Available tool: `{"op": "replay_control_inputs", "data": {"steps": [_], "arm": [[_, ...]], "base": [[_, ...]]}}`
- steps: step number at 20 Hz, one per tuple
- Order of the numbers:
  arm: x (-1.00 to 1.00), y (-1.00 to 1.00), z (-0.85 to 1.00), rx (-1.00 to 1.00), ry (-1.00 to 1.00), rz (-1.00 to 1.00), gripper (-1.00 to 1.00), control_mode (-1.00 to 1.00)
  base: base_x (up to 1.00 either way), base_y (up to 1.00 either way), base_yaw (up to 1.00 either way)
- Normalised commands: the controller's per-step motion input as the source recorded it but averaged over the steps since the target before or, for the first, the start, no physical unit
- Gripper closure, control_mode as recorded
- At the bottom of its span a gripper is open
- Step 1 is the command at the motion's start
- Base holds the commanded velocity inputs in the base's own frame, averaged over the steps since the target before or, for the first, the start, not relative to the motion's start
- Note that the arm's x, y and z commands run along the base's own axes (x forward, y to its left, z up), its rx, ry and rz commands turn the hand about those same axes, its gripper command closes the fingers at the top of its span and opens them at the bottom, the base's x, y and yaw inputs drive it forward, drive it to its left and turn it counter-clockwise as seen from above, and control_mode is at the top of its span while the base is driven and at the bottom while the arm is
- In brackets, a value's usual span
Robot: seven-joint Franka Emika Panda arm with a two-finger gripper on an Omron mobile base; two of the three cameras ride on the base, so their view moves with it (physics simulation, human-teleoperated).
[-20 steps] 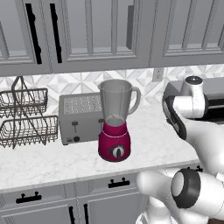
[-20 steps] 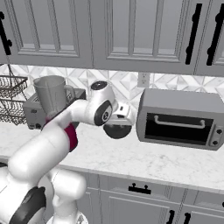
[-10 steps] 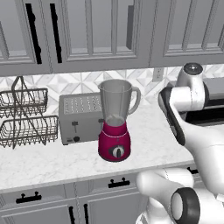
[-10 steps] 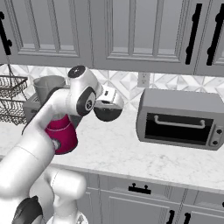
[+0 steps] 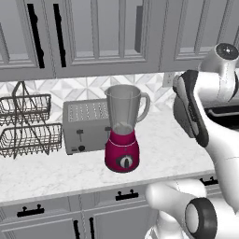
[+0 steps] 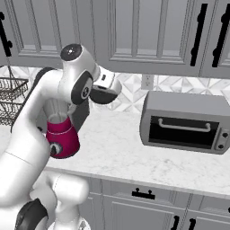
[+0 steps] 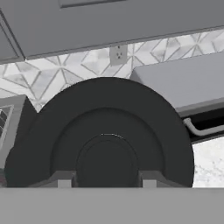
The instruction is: Close the lid blender by securely placing the lid on top.
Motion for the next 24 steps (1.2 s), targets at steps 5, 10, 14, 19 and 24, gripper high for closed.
{"op": "replay_control_inputs", "data": {"steps": [5,10,14,19,24], "arm": [[0.15,0.65,0.65,0.12,-0.14,0.00,1.00,-1.00],[0.26,0.81,0.38,0.06,-0.01,0.00,1.00,-1.00],[0.04,0.86,0.08,0.00,0.17,0.01,1.00,-1.00],[0.00,0.79,0.09,0.00,0.28,0.04,1.00,-1.00],[0.02,0.64,0.16,0.01,0.28,0.05,1.00,-1.00]], "base": [[0.00,0.00,0.00],[0.00,0.00,0.00],[0.00,0.00,0.00],[0.00,0.00,0.00],[0.00,0.00,0.00]]}}
